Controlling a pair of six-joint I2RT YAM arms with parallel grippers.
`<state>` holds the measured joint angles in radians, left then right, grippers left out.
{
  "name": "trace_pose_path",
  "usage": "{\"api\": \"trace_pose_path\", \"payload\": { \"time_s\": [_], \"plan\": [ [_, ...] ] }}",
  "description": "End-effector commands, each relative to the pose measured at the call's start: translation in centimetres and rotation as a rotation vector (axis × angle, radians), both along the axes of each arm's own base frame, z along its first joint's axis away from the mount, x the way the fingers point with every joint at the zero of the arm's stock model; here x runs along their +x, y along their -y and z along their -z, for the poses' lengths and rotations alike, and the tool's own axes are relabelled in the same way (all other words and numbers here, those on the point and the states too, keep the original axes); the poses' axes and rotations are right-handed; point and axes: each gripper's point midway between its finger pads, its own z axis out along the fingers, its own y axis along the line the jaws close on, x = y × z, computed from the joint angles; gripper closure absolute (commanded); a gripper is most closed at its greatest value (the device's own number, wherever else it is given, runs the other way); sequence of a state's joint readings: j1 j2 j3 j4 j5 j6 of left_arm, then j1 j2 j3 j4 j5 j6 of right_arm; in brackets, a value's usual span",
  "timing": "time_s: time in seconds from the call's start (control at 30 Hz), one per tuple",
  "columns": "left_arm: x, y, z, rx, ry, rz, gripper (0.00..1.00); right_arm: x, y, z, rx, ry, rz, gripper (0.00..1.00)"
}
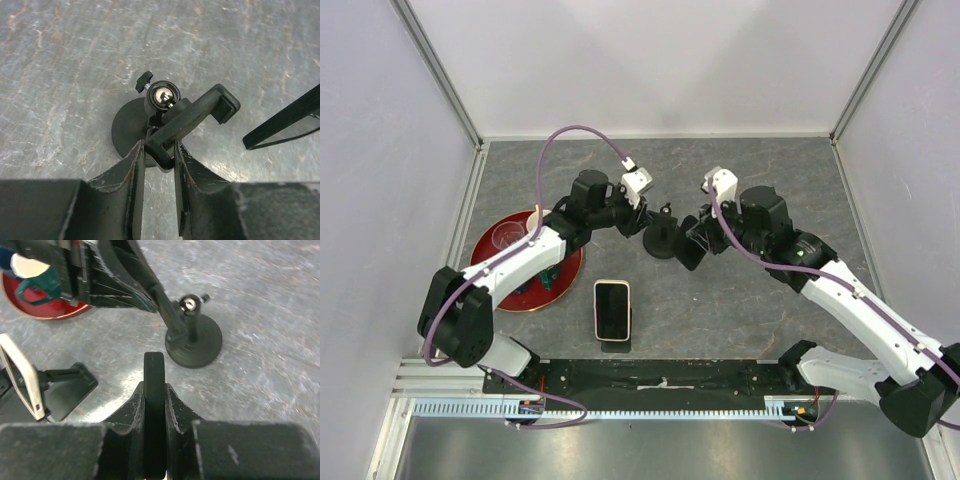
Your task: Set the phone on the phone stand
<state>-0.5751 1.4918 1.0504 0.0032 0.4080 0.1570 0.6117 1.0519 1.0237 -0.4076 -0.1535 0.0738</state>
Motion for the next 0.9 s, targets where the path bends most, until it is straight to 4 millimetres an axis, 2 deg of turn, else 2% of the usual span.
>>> {"api": "trace_pose_path", "payload": {
  "time_s": [0.0,0.1,0.2,0.33,0.4,0.53,0.73,0.87],
  "plan": [
    [-3.5,0.3,-3.6,-0.059,0.13,0.213,0.98,-1.5,-4.0,-5.7,0.047,0.166,-0.216,1.0],
    [-4.9,0.4,-3.8,-0.069,0.146,0.286,0.98,-2.8,-5.7,-6.1,0.023,0.172,-0.308,1.0],
    [-5.3,0.7,-4.1,-0.079,0.154,0.318,0.98,-3.6,-6.8,-6.9,0.022,0.181,-0.367,1.0],
    [-6.4,1.3,-3.7,-0.1,0.136,0.398,0.98,-3.7,-7.6,-7.7,0.002,0.243,-0.435,1.0],
    [-6.4,1.5,-3.3,-0.098,0.13,0.414,0.98,-3.4,-7.8,-7.6,-0.041,0.291,-0.47,1.0],
    [-6.7,1.5,-2.0,-0.081,0.094,0.437,0.98,-4.2,-9.3,-6.9,-0.065,0.283,-0.625,1.0],
    [-7.2,2.0,-1.8,-0.1,0.089,0.488,0.98,-2.6,-10.3,-6.1,-0.006,0.245,-0.725,1.0],
    [-7.2,2.0,-1.6,-0.1,0.087,0.491,0.98,-1.5,-10.2,-5.4,-0.002,0.258,-0.752,1.0]
  ]
}}
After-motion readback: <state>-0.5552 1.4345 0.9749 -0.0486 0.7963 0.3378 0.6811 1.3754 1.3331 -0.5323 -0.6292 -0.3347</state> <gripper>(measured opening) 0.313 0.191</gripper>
